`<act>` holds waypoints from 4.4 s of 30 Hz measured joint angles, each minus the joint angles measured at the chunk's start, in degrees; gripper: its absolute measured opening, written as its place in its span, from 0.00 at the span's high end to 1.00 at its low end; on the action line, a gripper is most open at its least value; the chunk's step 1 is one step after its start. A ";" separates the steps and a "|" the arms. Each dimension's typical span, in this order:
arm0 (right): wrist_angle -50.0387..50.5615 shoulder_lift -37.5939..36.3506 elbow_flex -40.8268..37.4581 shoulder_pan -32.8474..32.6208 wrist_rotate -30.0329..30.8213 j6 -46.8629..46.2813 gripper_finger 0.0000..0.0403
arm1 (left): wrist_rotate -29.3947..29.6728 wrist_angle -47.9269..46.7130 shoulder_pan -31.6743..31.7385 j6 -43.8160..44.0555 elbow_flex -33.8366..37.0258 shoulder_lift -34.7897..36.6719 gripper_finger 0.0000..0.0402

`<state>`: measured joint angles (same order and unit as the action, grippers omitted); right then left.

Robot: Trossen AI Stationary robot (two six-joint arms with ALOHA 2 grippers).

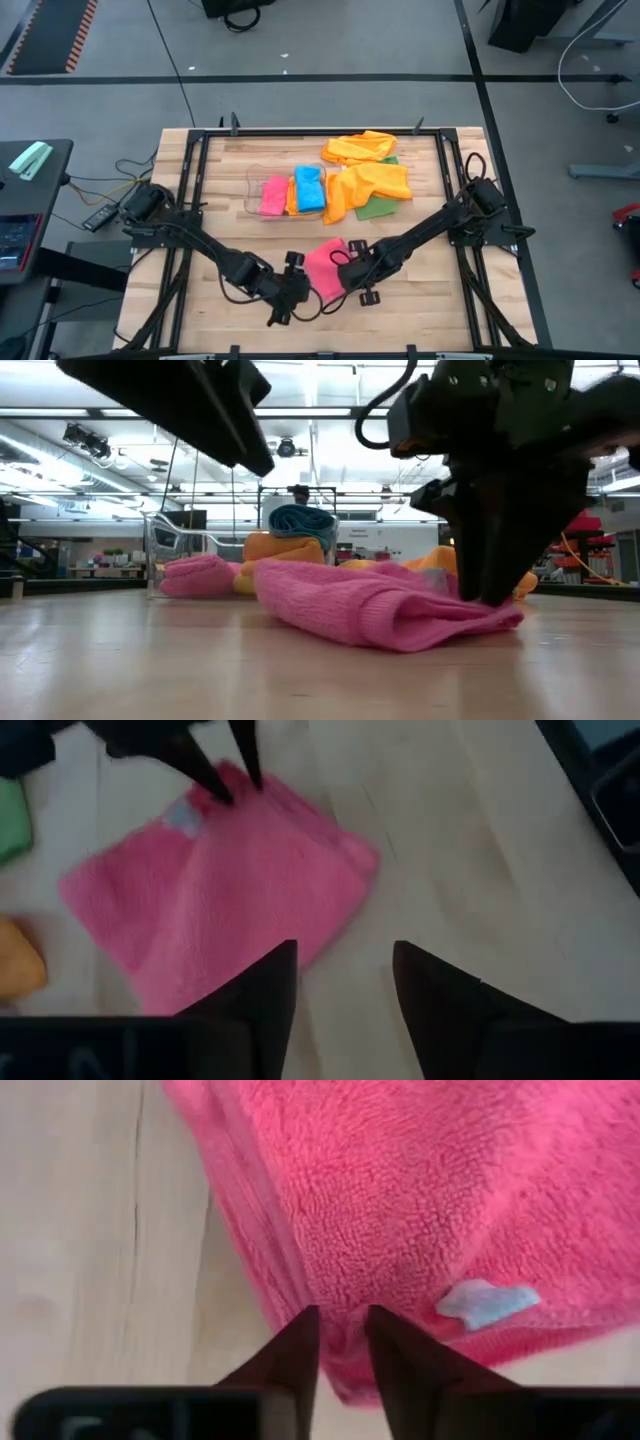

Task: Fold microfiber towels
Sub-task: Fold the pink microfiber cloth

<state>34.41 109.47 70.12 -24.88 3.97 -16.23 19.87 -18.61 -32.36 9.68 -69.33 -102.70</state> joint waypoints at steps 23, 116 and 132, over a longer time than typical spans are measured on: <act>-10.45 -2.98 0.77 -3.28 21.58 -16.15 0.48 | -4.77 2.91 2.48 7.00 -0.03 -8.31 0.58; -14.95 4.67 0.51 -14.39 12.62 6.62 0.91 | 7.88 11.43 -0.50 12.13 0.09 -10.76 0.73; -14.90 2.99 0.62 -8.64 -17.16 5.71 0.91 | 11.15 17.59 -4.86 17.07 0.05 -10.69 0.79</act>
<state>19.51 112.47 70.74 -33.52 -13.19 -10.52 31.01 -1.02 -37.22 26.75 -69.28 -113.38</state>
